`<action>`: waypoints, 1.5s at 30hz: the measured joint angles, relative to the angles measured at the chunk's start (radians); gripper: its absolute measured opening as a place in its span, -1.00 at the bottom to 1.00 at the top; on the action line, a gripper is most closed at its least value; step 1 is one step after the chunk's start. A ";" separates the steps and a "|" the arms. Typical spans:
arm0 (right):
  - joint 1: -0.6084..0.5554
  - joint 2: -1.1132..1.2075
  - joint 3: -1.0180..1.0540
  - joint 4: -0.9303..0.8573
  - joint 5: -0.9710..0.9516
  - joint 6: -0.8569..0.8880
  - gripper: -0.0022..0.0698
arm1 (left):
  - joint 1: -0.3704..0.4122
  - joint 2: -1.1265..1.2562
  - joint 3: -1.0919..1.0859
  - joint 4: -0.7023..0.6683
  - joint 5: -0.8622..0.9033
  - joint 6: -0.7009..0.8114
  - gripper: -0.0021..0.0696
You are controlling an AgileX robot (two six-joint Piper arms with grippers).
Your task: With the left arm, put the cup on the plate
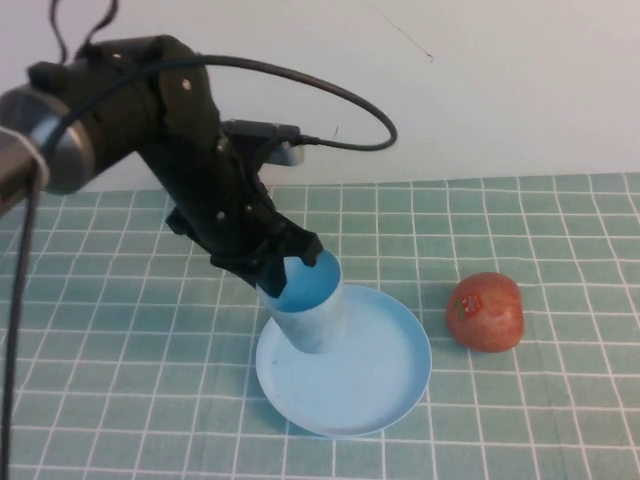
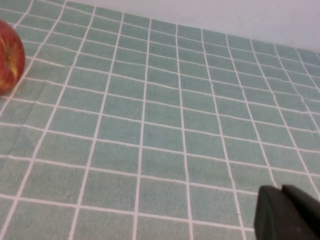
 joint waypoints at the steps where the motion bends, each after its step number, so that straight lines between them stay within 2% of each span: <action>1: 0.000 0.000 0.000 0.000 0.000 0.000 -0.95 | -0.007 0.021 -0.010 0.000 0.000 0.003 -0.92; 7: 0.000 0.000 0.000 0.000 0.000 0.000 -0.95 | -0.063 0.156 -0.028 -0.005 -0.029 0.026 -0.92; 13: 0.000 0.000 0.000 0.000 0.000 0.000 -0.95 | -0.075 0.194 -0.029 0.002 -0.084 0.030 -0.87; 16: 0.000 0.000 0.000 0.000 0.000 0.000 -0.95 | -0.077 0.194 -0.034 0.016 -0.087 0.030 -0.57; 19: 0.000 0.000 0.000 0.000 0.000 0.000 -0.95 | -0.077 0.187 -0.034 0.032 -0.085 0.023 -0.05; 20: 0.000 0.000 0.000 0.000 0.000 0.000 -0.95 | -0.077 0.182 -0.034 0.034 -0.083 0.023 0.06; 22: 0.000 0.000 0.000 0.000 0.000 0.000 -0.95 | -0.077 0.163 -0.034 0.046 -0.073 0.019 0.12; 25: 0.000 0.000 0.000 0.000 0.000 0.000 -0.95 | -0.077 0.095 -0.034 0.067 -0.064 0.019 -0.09; 29: 0.000 0.000 0.000 0.000 0.000 0.000 -0.95 | -0.077 -0.057 -0.034 0.098 -0.054 0.019 -0.69; 31: 0.000 0.000 0.000 0.000 0.000 0.000 -0.95 | -0.077 -0.140 -0.034 0.098 -0.046 0.019 -0.83; 35: 0.000 0.000 0.000 0.000 0.000 0.000 -0.95 | -0.077 -0.302 -0.032 0.075 -0.004 0.019 -0.92; 45: 0.000 0.000 0.000 0.000 0.000 0.000 -0.95 | -0.077 -0.568 0.054 -0.004 0.112 0.022 -0.93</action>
